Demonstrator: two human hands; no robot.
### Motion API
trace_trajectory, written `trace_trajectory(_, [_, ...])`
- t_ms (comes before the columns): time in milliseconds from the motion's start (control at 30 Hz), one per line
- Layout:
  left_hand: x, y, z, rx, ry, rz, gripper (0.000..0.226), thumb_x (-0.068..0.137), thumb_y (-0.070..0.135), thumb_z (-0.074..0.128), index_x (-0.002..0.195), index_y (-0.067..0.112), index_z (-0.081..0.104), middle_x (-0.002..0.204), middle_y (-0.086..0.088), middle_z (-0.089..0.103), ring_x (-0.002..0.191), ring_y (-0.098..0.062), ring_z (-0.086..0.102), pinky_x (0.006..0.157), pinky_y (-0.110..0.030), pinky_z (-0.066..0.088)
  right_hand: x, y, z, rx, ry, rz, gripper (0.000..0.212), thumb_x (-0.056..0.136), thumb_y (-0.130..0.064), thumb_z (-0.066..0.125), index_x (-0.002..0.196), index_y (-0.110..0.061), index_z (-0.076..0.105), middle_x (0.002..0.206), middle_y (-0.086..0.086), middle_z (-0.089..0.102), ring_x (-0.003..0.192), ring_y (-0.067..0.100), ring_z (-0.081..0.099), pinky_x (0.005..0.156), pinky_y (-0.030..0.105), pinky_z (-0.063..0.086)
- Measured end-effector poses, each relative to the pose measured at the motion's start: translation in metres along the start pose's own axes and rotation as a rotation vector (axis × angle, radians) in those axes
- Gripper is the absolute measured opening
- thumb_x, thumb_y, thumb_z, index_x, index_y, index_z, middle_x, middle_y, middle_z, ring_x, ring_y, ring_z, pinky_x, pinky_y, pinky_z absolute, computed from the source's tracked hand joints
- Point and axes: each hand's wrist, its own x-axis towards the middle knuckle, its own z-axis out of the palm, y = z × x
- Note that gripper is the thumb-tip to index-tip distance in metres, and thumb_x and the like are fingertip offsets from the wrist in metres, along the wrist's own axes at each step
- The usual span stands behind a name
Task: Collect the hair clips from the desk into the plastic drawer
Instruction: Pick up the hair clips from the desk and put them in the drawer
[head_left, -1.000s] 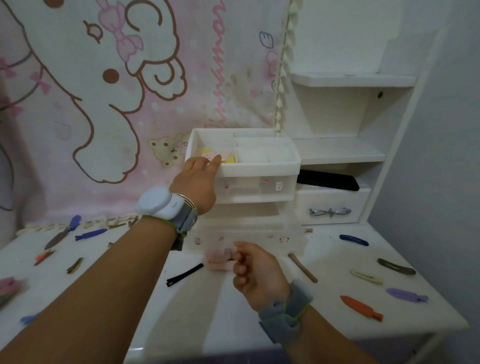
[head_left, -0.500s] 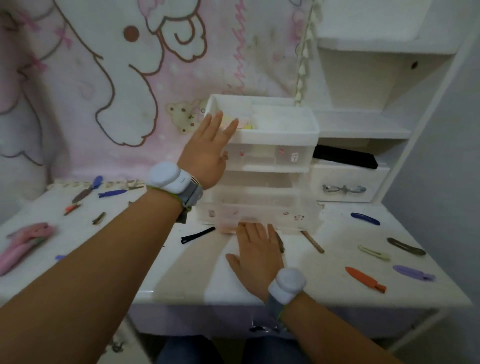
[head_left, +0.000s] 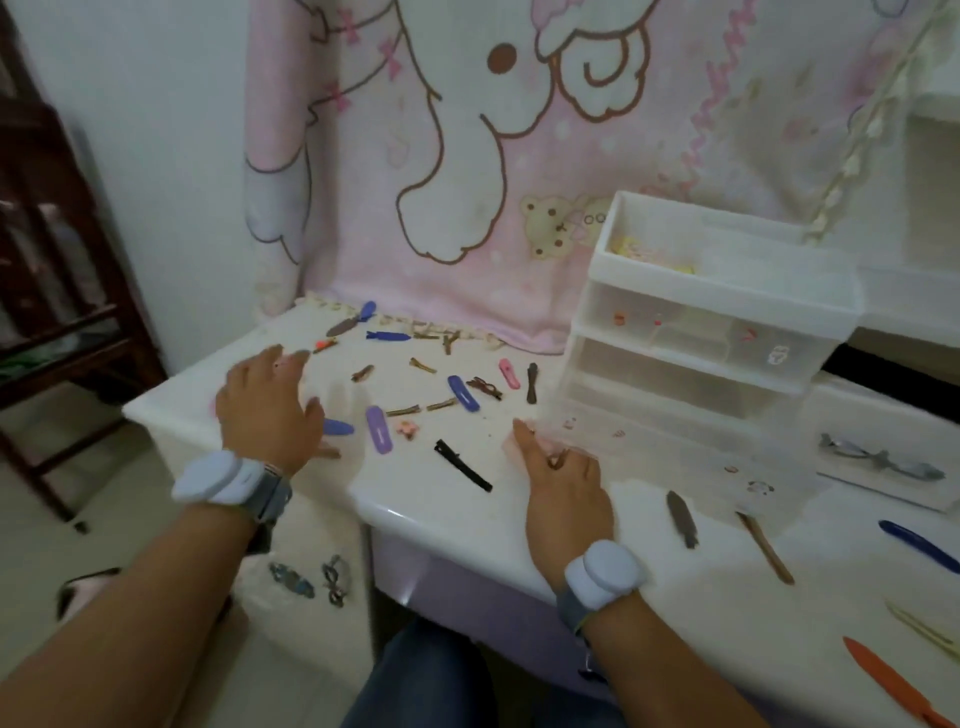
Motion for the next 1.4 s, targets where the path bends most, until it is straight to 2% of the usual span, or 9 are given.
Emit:
trace_trajectory(233, [0.041,-0.033,0.017,0.249,-0.203,-0.304,0.038,0.092,0.020,0.044,0.131,0.018,0.042,0.122,-0.024,0.052,0.115,-0.041,0.047,0.101,-0.050,0.034,0.001,0.001,0.003,0.028,-0.034,0.022,0.074,0.092,-0.002,0.040,0.147,-0.037,0.007,0.123,0.015,0.045,0.114,0.031,0.044,0.087,0.039,0.049])
trace_trajectory(400, [0.042,-0.030,0.015,0.100,-0.024,-0.289,0.037,0.090,0.007,0.043,0.126,0.016,0.048,0.116,-0.029,0.053,0.108,-0.045,0.049,0.095,-0.052,0.042,0.002,-0.002,-0.001,0.085,-0.073,-0.019,0.075,0.088,0.002,0.043,0.147,-0.036,0.015,0.114,0.014,0.049,0.105,0.031,0.047,0.080,0.039,0.048])
trace_trajectory(600, [0.016,0.055,-0.033,-0.307,0.207,0.205,0.045,0.089,0.007,0.051,0.133,0.006,0.043,0.109,-0.029,0.058,0.104,-0.042,0.051,0.088,-0.046,0.041,0.000,-0.021,-0.036,0.217,0.175,-0.319,0.058,0.086,-0.012,0.059,0.137,-0.028,0.036,0.081,0.003,0.062,0.063,0.021,0.058,0.048,0.031,0.052])
trace_trajectory(833, [-0.026,0.165,-0.057,-0.583,0.179,0.489,0.030,0.088,0.016,0.055,0.118,0.010,0.055,0.103,-0.012,0.065,0.093,-0.027,0.059,0.077,-0.022,0.035,0.013,0.044,-0.124,0.243,0.614,-0.060,0.033,0.088,-0.020,0.058,0.121,-0.021,0.053,0.104,0.007,0.068,0.083,0.024,0.066,0.065,0.031,0.055])
trace_trajectory(1000, [-0.043,0.220,-0.023,-0.588,0.109,0.753,0.016,0.087,0.012,0.058,0.098,0.013,0.070,0.090,-0.008,0.064,0.085,-0.024,0.055,0.076,-0.020,0.040,0.026,0.110,-0.143,0.064,0.357,0.168,0.025,0.088,-0.012,0.056,0.108,-0.024,0.066,0.106,0.012,0.062,0.098,0.032,0.059,0.073,0.038,0.051])
trace_trajectory(1100, [-0.040,0.249,-0.001,-0.436,-0.003,0.871,0.016,0.085,0.008,0.060,0.093,0.008,0.073,0.083,-0.016,0.064,0.082,-0.034,0.059,0.071,-0.037,0.053,0.030,0.124,-0.141,-0.081,0.073,0.154,0.035,0.089,-0.007,0.048,0.109,-0.030,0.066,0.105,0.010,0.059,0.101,0.031,0.051,0.073,0.032,0.039])
trace_trajectory(1200, [-0.033,0.266,-0.003,-0.155,-0.459,0.810,0.026,0.093,0.032,0.051,0.104,0.017,0.069,0.104,-0.014,0.064,0.102,-0.032,0.056,0.091,-0.038,0.046,0.031,0.123,-0.142,-0.173,-0.127,0.134,0.029,0.095,-0.032,0.042,0.122,-0.033,0.053,0.120,0.007,0.056,0.109,0.033,0.045,0.083,0.038,0.039])
trace_trajectory(1267, [-0.031,0.268,-0.011,0.029,-0.704,0.754,0.046,0.093,0.055,0.032,0.079,0.023,0.061,0.094,-0.010,0.060,0.097,-0.028,0.056,0.093,-0.039,0.040,0.030,0.122,-0.141,-0.180,-0.242,0.088,0.035,0.096,-0.050,0.027,0.120,-0.038,0.051,0.128,0.002,0.053,0.114,0.033,0.041,0.089,0.044,0.033])
trace_trajectory(1400, [-0.029,0.251,-0.017,0.027,-0.624,0.836,0.050,0.095,0.050,0.027,0.090,0.018,0.065,0.100,-0.003,0.069,0.098,-0.027,0.058,0.094,-0.042,0.041,0.021,0.125,-0.141,-0.103,-0.188,0.038,0.046,0.095,-0.053,0.026,0.111,-0.034,0.065,0.131,-0.005,0.053,0.121,0.026,0.038,0.097,0.042,0.030])
